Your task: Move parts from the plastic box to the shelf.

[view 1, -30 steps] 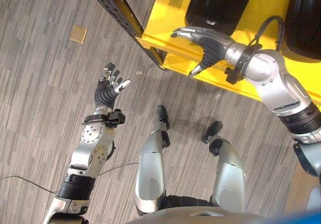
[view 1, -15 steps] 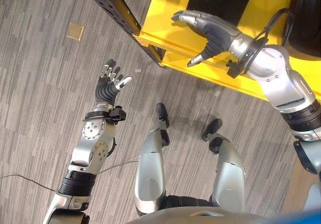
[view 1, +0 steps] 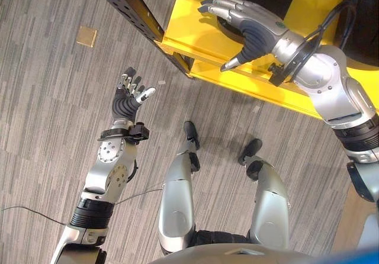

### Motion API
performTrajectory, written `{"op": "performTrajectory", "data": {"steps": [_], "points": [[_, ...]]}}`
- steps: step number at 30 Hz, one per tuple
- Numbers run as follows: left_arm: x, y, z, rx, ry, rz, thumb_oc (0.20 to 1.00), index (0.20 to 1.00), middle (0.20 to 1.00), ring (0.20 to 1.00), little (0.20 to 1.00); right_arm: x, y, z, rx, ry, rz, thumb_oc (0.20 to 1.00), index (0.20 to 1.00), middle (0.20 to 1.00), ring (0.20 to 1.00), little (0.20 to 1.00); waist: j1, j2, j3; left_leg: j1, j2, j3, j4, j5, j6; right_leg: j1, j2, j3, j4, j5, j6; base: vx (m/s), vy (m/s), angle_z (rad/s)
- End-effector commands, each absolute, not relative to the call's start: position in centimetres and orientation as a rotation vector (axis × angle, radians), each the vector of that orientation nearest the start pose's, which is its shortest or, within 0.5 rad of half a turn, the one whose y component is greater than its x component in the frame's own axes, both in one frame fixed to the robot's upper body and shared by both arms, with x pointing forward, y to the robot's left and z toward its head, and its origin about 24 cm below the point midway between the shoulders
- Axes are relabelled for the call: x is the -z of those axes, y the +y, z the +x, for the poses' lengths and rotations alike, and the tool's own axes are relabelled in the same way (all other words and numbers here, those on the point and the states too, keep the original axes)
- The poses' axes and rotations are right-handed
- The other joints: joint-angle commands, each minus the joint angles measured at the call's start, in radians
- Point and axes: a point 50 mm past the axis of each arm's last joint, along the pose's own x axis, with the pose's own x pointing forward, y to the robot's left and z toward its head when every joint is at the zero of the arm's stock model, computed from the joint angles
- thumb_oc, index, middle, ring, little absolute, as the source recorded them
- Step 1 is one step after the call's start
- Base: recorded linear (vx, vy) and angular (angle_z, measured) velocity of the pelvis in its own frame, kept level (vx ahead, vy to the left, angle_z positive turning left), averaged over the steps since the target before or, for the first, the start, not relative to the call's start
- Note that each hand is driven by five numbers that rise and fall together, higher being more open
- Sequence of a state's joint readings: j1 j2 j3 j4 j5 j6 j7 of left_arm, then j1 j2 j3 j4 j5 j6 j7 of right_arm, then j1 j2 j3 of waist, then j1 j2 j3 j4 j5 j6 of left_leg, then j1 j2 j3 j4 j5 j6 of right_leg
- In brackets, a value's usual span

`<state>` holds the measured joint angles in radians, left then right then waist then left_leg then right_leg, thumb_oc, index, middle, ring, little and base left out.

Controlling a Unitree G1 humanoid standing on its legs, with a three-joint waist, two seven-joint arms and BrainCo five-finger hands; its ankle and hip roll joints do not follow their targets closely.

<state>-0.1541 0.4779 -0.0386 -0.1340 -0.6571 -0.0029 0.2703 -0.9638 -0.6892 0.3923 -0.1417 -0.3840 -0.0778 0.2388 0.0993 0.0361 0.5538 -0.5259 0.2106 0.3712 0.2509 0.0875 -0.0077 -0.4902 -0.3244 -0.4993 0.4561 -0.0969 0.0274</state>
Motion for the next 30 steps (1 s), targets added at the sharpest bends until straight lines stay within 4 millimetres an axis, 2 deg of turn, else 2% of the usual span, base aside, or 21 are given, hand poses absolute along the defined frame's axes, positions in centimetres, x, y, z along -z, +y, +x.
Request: {"op": "performTrajectory", "data": {"steps": [1,3,6,7,8,10,12,13,18,19,20,21,25,27,30], "points": [[-14.5,20.3,27.0,-0.063,-0.301,-0.235,1.000,1.000,1.000,1.000,1.000,-35.3,-8.3,24.5,-0.248,-1.473,-1.243,1.000,1.000,1.000,1.000,1.000,-0.003,0.032,-0.034,0.078,0.085,0.067,0.009,-0.097,-0.128,-0.054,-0.022,0.040,-0.025,0.006,0.107,-0.03,0.033,-0.01],[-14.6,20.4,26.9,-0.069,-0.304,-0.240,1.000,1.000,1.000,1.000,1.000,-35.5,-8.2,23.7,-0.261,-1.532,-1.220,1.000,1.000,1.000,1.000,1.000,-0.005,0.034,-0.034,0.086,0.083,0.068,0.010,-0.100,-0.127,-0.048,-0.022,0.041,-0.025,0.004,0.108,-0.02,0.037,-0.02],[-14.9,20.5,26.6,-0.092,-0.314,-0.249,1.000,1.000,1.000,1.000,1.000,-35.2,-7.9,21.0,-0.322,-1.696,-1.165,1.000,1.000,1.000,1.000,1.000,-0.012,0.038,-0.034,0.102,0.080,0.071,0.007,-0.105,-0.126,-0.033,-0.018,0.047,-0.033,0.000,0.112,-0.02,0.065,-0.07],[-15.2,20.5,26.5,-0.111,-0.313,-0.263,1.000,1.000,1.000,1.000,1.000,-34.6,-7.7,18.5,-0.415,-1.805,-1.111,1.000,1.000,1.000,1.000,1.000,-0.022,0.042,-0.034,0.113,0.082,0.077,0.012,-0.112,-0.126,-0.022,-0.020,0.055,-0.041,0.000,0.117,-0.03,0.088,-0.17],[-15.2,20.5,26.3,-0.123,-0.312,-0.269,1.000,1.000,1.000,1.000,1.000,-33.7,-7.5,17.1,-0.493,-1.840,-1.118,1.000,1.000,1.000,1.000,1.000,-0.027,0.042,-0.034,0.119,0.082,0.080,0.017,-0.118,-0.124,-0.017,-0.020,0.062,-0.045,0.000,0.120,-0.03,0.076,-0.19],[-15.2,20.4,26.3,-0.128,-0.310,-0.276,1.000,1.000,1.000,1.000,1.000,-33.4,-7.4,16.7,-0.529,-1.794,-1.120,1.000,1.000,1.000,1.000,1.000,-0.031,0.041,-0.034,0.122,0.082,0.082,0.019,-0.121,-0.123,-0.014,-0.018,0.067,-0.051,0.002,0.121,-0.02,0.029,-0.14],[-15.3,20.6,26.1,-0.130,-0.319,-0.280,1.000,1.000,1.000,1.000,1.000,-33.1,-7.3,17.4,-0.576,-1.658,-1.129,1.000,1.000,1.000,1.000,1.000,-0.036,0.041,-0.034,0.124,0.085,0.089,0.020,-0.124,-0.124,-0.012,-0.016,0.072,-0.061,0.003,0.122,-0.04,0.015,-0.06],[-15.3,20.7,26.1,-0.130,-0.319,-0.280,1.000,1.000,1.000,1.000,1.000,-33.1,-7.3,17.4,-0.579,-1.651,-1.132,1.000,1.000,1.000,1.000,1.000,-0.037,0.040,-0.034,0.124,0.085,0.089,0.021,-0.124,-0.124,-0.012,-0.016,0.073,-0.062,0.003,0.122,-0.04,0.004,-0.04],[-14.9,21.3,25.8,-0.116,-0.316,-0.278,1.000,1.000,1.000,1.000,1.000,-32.2,-6.9,19.7,-0.715,-1.380,-1.174,1.000,1.000,1.000,1.000,1.000,-0.030,0.035,-0.034,0.126,0.085,0.095,0.022,-0.123,-0.125,-0.005,-0.014,0.067,-0.074,0.006,0.121,-0.02,-0.010,-0.07],[-14.5,21.6,25.7,-0.116,-0.311,-0.268,1.000,1.000,1.000,1.000,1.000,-31.3,-6.8,20.5,-0.809,-1.240,-1.189,1.000,1.000,1.000,1.000,1.000,-0.028,0.028,-0.034,0.126,0.087,0.095,0.024,-0.122,-0.126,0.001,-0.013,0.061,-0.079,0.007,0.121,-0.01,-0.041,-0.04],[-14.4,21.6,25.6,-0.116,-0.310,-0.265,1.000,1.000,1.000,1.000,1.000,-31.0,-6.8,20.7,-0.837,-1.207,-1.191,1.000,1.000,1.000,1.000,1.000,-0.026,0.025,-0.034,0.126,0.088,0.097,0.024,-0.122,-0.126,0.002,-0.013,0.060,-0.081,0.007,0.120,-0.02,-0.073,-0.01],[-14.2,21.8,25.5,-0.118,-0.312,-0.254,1.000,1.000,1.000,1.000,1.000,-30.0,-6.5,21.3,-0.925,-1.077,-1.197,1.000,1.000,1.000,1.000,1.000,-0.023,0.018,-0.034,0.125,0.091,0.099,0.021,-0.119,-0.128,0.005,-0.012,0.053,-0.087,0.010,0.119,-0.02,-0.060,0.00],[-13.9,22.0,25.3,-0.115,-0.315,-0.245,1.000,1.000,1.000,1.000,1.000,-28.8,-6.2,21.9,-0.943,-0.980,-1.228,1.000,1.000,1.000,1.000,1.000,-0.020,0.010,-0.034,0.121,0.092,0.100,0.016,-0.115,-0.130,0.003,-0.009,0.047,-0.094,0.015,0.117,-0.01,-0.046,0.01],[-13.5,22.0,25.3,-0.101,-0.312,-0.234,1.000,1.000,1.000,1.000,1.000,-27.9,-6.1,22.9,-0.932,-0.886,-1.213,1.000,1.000,1.000,1.000,1.000,-0.017,0.002,-0.034,0.121,0.094,0.104,0.010,-0.111,-0.131,0.005,-0.005,0.041,-0.104,0.019,0.114,-0.01,-0.061,0.00],[-13.4,22.0,25.3,-0.102,-0.319,-0.228,1.000,1.000,1.000,1.000,1.000,-27.4,-6.1,23.4,-0.934,-0.875,-1.219,1.000,1.000,1.000,1.000,1.000,-0.017,-0.002,-0.034,0.113,0.097,0.103,0.009,-0.106,-0.135,0.000,-0.004,0.036,-0.106,0.021,0.113,0.00,-0.015,0.00]]}}
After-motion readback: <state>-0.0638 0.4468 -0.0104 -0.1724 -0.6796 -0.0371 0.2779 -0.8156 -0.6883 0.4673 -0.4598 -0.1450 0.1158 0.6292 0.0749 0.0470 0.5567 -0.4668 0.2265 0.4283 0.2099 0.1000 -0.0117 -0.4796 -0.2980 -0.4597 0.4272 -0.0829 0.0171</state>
